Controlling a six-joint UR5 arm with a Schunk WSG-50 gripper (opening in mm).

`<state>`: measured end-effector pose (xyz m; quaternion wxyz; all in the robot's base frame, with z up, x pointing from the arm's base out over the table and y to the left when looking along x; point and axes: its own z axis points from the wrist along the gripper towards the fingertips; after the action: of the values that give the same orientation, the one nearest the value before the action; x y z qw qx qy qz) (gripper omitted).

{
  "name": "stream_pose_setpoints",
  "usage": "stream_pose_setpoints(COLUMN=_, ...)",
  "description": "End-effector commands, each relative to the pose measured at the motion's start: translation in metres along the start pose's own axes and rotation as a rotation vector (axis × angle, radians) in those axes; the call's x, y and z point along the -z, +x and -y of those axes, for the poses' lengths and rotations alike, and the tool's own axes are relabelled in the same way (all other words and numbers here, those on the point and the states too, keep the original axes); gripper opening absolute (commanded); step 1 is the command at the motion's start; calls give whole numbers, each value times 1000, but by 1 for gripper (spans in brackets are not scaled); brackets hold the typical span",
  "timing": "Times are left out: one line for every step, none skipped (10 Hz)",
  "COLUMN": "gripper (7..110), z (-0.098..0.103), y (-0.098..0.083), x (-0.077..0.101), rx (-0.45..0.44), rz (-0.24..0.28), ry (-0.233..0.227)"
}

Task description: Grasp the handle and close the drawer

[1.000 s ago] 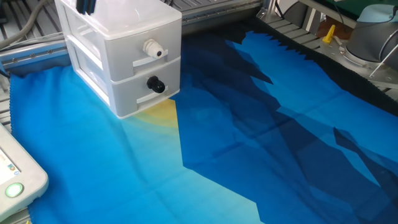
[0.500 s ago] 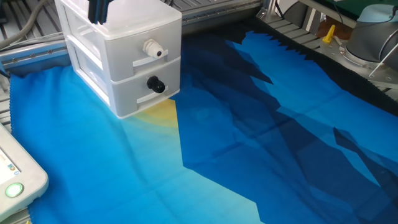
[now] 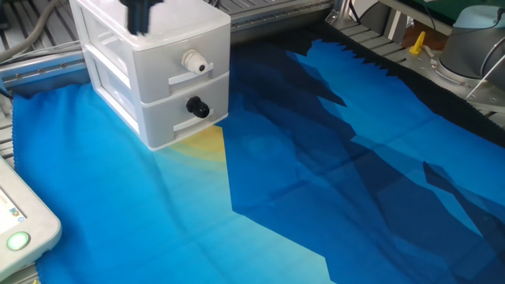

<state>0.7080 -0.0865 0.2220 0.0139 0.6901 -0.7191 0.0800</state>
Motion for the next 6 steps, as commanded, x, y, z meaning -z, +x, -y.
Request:
stream_pose_setpoints(gripper=7, z=-11, y=-8, x=0, rx=-21, rz=36, ry=-40)
stream_pose_setpoints(gripper=7, z=-11, y=-6, x=-1, rx=-26, rz=24, ry=-39)
stream_pose_setpoints(gripper=7, z=-21, y=-17, x=-1, rx=-65, rz=65, ry=-80)
stream_pose_setpoints(gripper=7, z=-30, y=-39, x=2, rx=-112, rz=140, ry=-121)
stream_pose_setpoints(gripper=7, z=-32, y=-50, x=4, rx=-135, rz=175, ry=-128)
stream_pose_setpoints(gripper=7, z=-28, y=-49, x=6, rx=-144, rz=168, ry=-111)
